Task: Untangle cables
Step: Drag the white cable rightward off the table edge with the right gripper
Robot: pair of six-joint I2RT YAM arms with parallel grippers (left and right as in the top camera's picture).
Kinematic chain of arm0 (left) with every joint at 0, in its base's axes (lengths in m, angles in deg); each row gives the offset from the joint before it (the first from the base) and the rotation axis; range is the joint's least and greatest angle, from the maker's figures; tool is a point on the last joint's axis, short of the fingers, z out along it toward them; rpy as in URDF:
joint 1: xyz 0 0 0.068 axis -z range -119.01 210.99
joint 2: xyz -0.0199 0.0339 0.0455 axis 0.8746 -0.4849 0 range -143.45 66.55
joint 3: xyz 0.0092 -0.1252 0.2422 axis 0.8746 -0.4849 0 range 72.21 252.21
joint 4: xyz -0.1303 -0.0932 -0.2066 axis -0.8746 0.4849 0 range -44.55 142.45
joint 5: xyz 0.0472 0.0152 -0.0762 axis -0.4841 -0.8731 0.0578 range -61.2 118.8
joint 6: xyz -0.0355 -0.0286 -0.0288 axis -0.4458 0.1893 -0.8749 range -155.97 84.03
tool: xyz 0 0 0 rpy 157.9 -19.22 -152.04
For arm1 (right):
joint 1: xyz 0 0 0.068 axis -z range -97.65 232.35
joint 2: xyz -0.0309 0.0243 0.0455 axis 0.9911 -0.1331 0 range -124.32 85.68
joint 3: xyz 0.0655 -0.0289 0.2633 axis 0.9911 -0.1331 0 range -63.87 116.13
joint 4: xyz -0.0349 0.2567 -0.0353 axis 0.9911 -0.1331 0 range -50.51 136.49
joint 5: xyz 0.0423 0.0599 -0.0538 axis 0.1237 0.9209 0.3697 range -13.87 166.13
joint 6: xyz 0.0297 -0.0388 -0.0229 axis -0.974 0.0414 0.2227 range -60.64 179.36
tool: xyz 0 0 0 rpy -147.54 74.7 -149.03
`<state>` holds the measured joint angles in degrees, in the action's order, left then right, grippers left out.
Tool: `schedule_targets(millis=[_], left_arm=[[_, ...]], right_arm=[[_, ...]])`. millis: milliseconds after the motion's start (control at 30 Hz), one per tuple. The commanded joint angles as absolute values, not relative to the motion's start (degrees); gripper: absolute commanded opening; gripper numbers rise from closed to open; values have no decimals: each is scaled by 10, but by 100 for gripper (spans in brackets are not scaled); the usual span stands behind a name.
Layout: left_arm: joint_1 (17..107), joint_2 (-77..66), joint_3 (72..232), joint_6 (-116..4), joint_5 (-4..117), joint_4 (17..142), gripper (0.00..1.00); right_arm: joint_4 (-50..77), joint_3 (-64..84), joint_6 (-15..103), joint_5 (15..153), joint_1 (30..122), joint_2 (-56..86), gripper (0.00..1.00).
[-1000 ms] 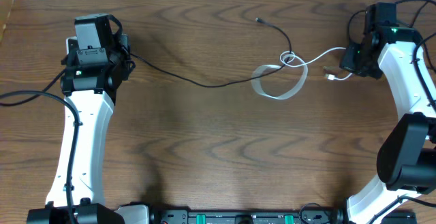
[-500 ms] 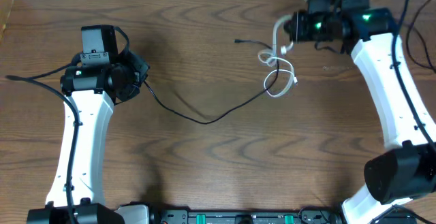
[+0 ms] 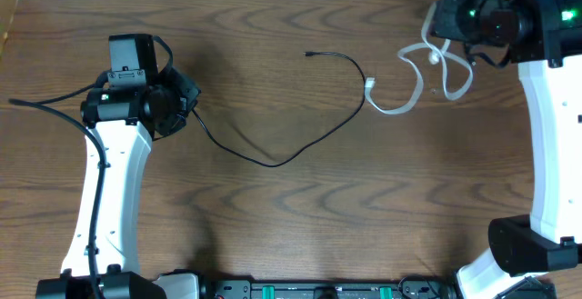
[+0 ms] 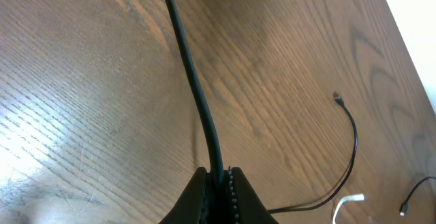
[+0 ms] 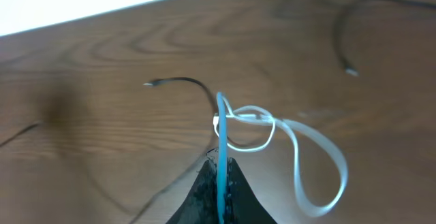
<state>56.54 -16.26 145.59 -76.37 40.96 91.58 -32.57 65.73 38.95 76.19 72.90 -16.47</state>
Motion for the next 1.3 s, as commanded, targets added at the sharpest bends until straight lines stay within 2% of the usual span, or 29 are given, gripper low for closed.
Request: schedule_targets(millis=[0, 100, 233, 300, 400, 533, 667, 767, 800, 833, 867, 1000, 1133, 1267], left_arm=[[564, -159, 1458, -754, 415, 920, 8], [569, -159, 1458, -754, 415, 919, 7], [572, -159, 1458, -754, 415, 916, 8], [573, -159, 1458, -754, 415, 915, 7], [575, -159, 1458, -754, 415, 914, 7], [576, -159, 1458, -754, 415, 913, 7], [576, -159, 1458, -754, 415, 913, 7], [576, -159, 1458, -754, 415, 912, 7], [576, -159, 1458, -754, 415, 912, 7], [576, -159, 1458, -751, 415, 913, 7], [576, -159, 1458, -750, 415, 913, 7], [576, -159, 1458, -750, 415, 913, 7], [589, -159, 1458, -692, 452, 908, 8], [642, -161, 1458, -676, 489, 903, 7]], right_arm=[[-369, 666, 375, 701, 782, -158, 1], [-401, 666, 375, 720, 839, -158, 1], [-417, 666, 393, 723, 969, -158, 1], [-375, 666, 416, 760, 1043, -158, 1], [-248, 666, 422, 834, 1156, -158, 1], [-154, 666, 420, 767, 1197, -167, 1], [-139, 666, 420, 733, 1202, -218, 1], [-154, 666, 410, 741, 1202, -315, 2], [-161, 666, 409, 751, 1202, -340, 23], [-173, 666, 410, 761, 1202, -362, 82], [-180, 666, 410, 766, 1202, -367, 98], [-194, 666, 422, 850, 1202, -360, 99], [-250, 666, 514, 1001, 1167, -343, 99], [-302, 665, 553, 1010, 1107, -343, 99]])
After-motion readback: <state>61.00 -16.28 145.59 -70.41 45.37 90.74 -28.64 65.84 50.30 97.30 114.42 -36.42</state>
